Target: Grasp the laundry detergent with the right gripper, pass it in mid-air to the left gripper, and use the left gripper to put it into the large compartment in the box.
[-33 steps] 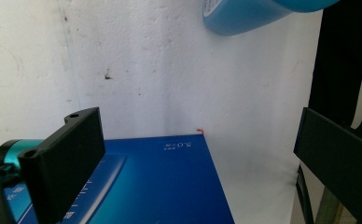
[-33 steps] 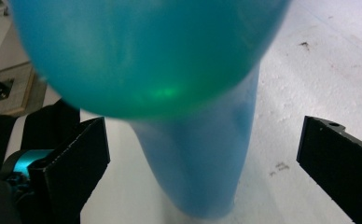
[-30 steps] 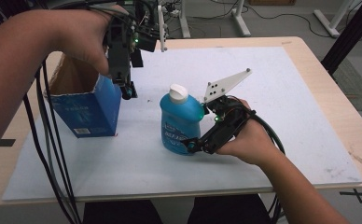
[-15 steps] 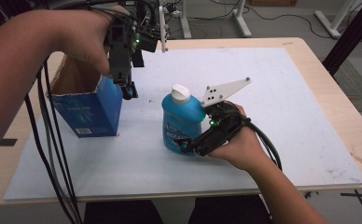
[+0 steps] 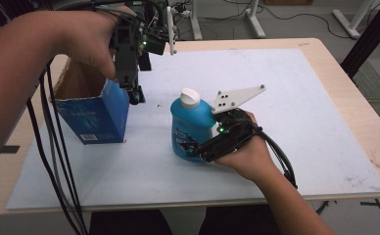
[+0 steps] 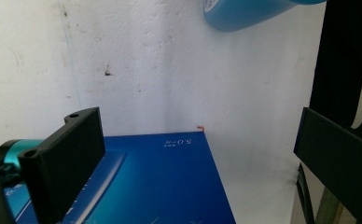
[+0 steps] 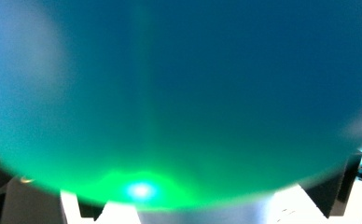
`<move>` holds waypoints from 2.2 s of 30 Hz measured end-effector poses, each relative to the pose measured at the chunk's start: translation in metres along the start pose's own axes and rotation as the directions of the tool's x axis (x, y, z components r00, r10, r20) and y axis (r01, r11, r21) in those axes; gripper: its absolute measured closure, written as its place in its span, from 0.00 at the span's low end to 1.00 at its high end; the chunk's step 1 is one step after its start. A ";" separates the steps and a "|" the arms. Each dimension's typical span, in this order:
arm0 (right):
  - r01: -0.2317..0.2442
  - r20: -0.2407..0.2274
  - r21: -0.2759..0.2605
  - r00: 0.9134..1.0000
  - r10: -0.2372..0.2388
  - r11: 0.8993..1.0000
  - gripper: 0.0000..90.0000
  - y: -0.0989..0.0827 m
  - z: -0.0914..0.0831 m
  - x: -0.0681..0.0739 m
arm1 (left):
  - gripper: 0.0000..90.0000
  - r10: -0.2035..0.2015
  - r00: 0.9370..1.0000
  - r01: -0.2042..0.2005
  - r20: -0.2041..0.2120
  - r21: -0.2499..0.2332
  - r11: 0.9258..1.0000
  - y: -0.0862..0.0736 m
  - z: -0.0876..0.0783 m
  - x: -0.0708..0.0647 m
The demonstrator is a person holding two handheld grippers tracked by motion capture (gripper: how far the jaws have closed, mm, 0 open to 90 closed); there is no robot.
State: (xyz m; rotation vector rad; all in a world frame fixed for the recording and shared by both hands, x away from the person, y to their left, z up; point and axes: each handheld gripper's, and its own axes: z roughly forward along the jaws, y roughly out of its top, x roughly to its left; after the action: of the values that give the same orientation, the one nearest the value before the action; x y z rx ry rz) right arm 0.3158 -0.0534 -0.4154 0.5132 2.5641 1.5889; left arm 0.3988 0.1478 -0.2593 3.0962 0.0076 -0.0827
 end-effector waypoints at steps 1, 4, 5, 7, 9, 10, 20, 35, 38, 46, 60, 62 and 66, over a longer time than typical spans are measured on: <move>-0.001 0.002 0.001 1.000 0.001 1.000 0.19 0.000 0.000 0.000 | 0.02 -0.001 1.000 0.001 0.002 0.002 1.000 0.000 0.000 0.000; 0.002 0.010 -0.002 1.000 -0.002 1.000 0.20 0.000 0.000 0.000 | 0.02 -0.001 1.000 0.001 0.002 0.004 1.000 0.000 0.000 0.000; 0.002 0.010 -0.001 1.000 -0.002 1.000 0.22 0.000 0.000 0.000 | 0.02 -0.003 1.000 0.002 0.003 0.004 1.000 0.000 0.000 0.000; 0.004 0.009 -0.016 1.000 -0.004 1.000 0.26 -0.001 -0.001 0.000 | 0.02 -0.004 1.000 0.004 0.003 0.002 1.000 0.000 0.000 0.000; 0.002 0.006 -0.023 1.000 -0.002 1.000 0.26 0.000 -0.001 0.001 | 0.02 -0.002 1.000 0.002 0.003 0.005 1.000 0.001 0.000 0.001; 0.003 0.006 -0.021 1.000 -0.003 1.000 0.26 0.000 -0.001 0.001 | 0.02 -0.002 1.000 0.002 0.004 0.008 1.000 0.001 0.001 0.001; 0.007 0.002 -0.023 1.000 -0.007 1.000 0.30 -0.003 0.001 0.001 | 0.02 -0.007 1.000 0.006 0.006 0.007 1.000 0.001 0.002 0.001; 0.016 0.002 -0.042 1.000 -0.016 0.999 0.39 -0.004 0.001 0.003 | 0.02 -0.009 1.000 0.009 0.010 0.013 1.000 0.003 0.003 0.001; 0.017 0.005 -0.046 1.000 -0.017 0.999 0.41 -0.004 0.001 0.003 | 0.02 -0.011 1.000 0.011 0.008 0.009 1.000 0.003 0.003 0.002; 0.037 0.010 -0.059 0.999 -0.036 0.998 0.47 -0.005 0.001 0.004 | 0.02 -0.009 1.000 0.009 0.008 0.018 1.000 0.004 0.003 0.001; 0.068 -0.007 -0.057 0.998 -0.068 0.996 0.52 0.004 -0.003 0.005 | 0.02 0.017 1.000 -0.017 0.000 0.011 1.000 0.008 -0.006 -0.011; 0.074 -0.016 -0.052 0.997 -0.075 0.996 0.51 0.008 -0.004 0.005 | 0.02 0.020 1.000 -0.020 -0.001 0.006 1.000 0.010 -0.009 -0.014; 0.088 -0.034 -0.035 0.995 -0.089 0.996 0.52 0.017 -0.004 0.005 | 0.02 0.035 0.999 -0.035 -0.005 0.009 0.999 0.015 -0.015 -0.021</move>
State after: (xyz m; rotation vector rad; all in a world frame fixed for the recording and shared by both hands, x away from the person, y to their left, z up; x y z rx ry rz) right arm 0.3139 -0.0484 -0.3982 0.3664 2.5419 1.6232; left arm 0.3789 0.1336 -0.2422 3.1040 -0.0472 -0.0732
